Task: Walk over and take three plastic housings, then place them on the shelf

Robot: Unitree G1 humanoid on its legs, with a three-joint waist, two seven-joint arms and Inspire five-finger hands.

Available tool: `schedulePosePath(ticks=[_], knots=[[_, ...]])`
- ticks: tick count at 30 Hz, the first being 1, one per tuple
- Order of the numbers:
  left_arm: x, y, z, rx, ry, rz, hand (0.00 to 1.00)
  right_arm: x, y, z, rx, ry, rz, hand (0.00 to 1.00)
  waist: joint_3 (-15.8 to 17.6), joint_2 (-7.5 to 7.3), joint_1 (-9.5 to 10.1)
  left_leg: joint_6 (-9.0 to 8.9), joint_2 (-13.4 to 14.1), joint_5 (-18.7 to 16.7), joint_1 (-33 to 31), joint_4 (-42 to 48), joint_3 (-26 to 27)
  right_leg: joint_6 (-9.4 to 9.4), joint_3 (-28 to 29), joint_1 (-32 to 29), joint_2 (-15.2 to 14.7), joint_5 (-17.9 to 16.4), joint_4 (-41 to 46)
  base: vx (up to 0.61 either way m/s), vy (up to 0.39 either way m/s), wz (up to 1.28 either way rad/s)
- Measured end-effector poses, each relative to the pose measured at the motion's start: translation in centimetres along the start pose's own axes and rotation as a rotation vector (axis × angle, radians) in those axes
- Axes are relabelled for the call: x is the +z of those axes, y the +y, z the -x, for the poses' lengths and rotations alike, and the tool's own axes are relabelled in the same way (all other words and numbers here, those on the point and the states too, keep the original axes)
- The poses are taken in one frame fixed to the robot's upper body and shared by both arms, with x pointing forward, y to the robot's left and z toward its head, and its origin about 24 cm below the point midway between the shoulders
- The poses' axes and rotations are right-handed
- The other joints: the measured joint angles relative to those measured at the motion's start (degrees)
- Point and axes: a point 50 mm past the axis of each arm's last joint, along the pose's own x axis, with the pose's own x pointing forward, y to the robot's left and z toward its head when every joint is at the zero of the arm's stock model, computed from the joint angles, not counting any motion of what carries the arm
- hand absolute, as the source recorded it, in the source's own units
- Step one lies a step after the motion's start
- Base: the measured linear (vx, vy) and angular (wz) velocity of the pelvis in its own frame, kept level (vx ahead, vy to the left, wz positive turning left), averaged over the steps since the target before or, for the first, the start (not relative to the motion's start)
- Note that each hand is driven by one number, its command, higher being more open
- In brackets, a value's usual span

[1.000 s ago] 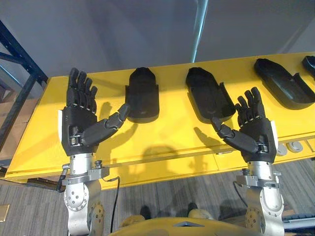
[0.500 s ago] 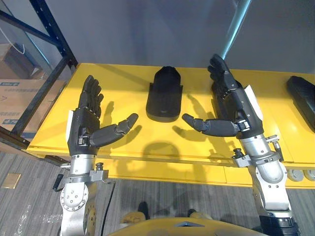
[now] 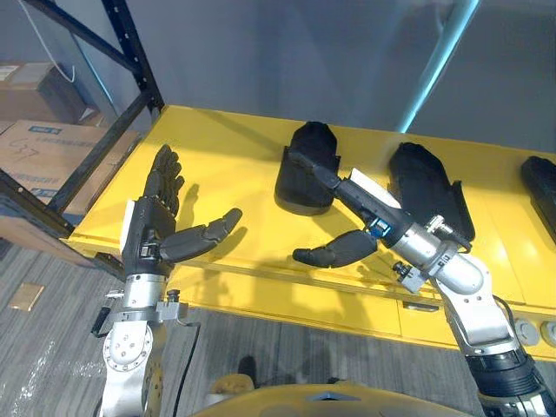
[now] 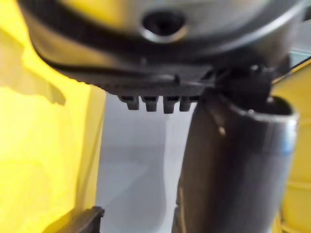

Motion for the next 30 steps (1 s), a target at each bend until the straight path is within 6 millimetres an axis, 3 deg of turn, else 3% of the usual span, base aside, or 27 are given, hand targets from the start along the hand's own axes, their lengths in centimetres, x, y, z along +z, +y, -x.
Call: schedulePosePath(ticks=[5, 11, 20, 25, 30], knots=[[0.0, 0.3, 0.0, 0.006, 0.0, -0.005, 1.0, -2.1, 0.4, -0.4, 0.066, 0.14, 0.069, 1.0, -0.11, -0.17, 0.91, -0.06, -0.25, 1.22, -0.12, 0.02, -1.03, -0.01, -0.78, 0.09, -0.19, 0.03, 0.68, -0.01, -0.003, 0.11], [-0.4, 0.5, 0.1, 0.006, 0.021, -0.009, 1.0, -2.6, 0.0, -0.9, 0.076, 0.187, 0.146, 1.0, -0.11, -0.17, 0.93, -0.23, -0.53, 1.34, -0.12, -0.02, -1.12, -0.01, -0.65, 0.1, -0.46, 0.05, 0.94, -0.04, 0.002, 0.0], [-1.2, 0.1, 0.2, -0.029, 0.054, 0.004, 1.0, -4.8, 0.0, -1.0, 0.134, 0.311, 0.186, 1.0, -0.12, -0.06, 0.94, 0.06, 0.16, 1.61, -0.28, -0.04, 0.17, -0.02, -0.56, 0.12, 0.13, 0.04, 0.03, -0.06, -0.007, -0.05], [-1.3, 0.0, 0.1, -0.042, 0.056, 0.006, 1.0, -4.9, -0.4, -1.5, 0.144, 0.309, 0.195, 1.0, -0.01, -0.2, 0.85, -0.91, 0.51, 2.94, -1.21, -0.05, 1.11, 0.0, -0.75, -0.03, 0.52, -1.98, -1.73, -0.06, -0.046, -0.03], [-1.7, -0.5, 0.2, -0.066, 0.071, 0.016, 1.0, -5.2, -0.9, -2.1, 0.164, 0.319, 0.199, 1.0, 0.0, -0.36, 0.75, -2.35, 1.38, 4.02, -1.35, -0.05, 1.15, -0.23, -1.34, 0.06, 1.26, -1.87, -1.96, -0.02, -0.036, 0.01]])
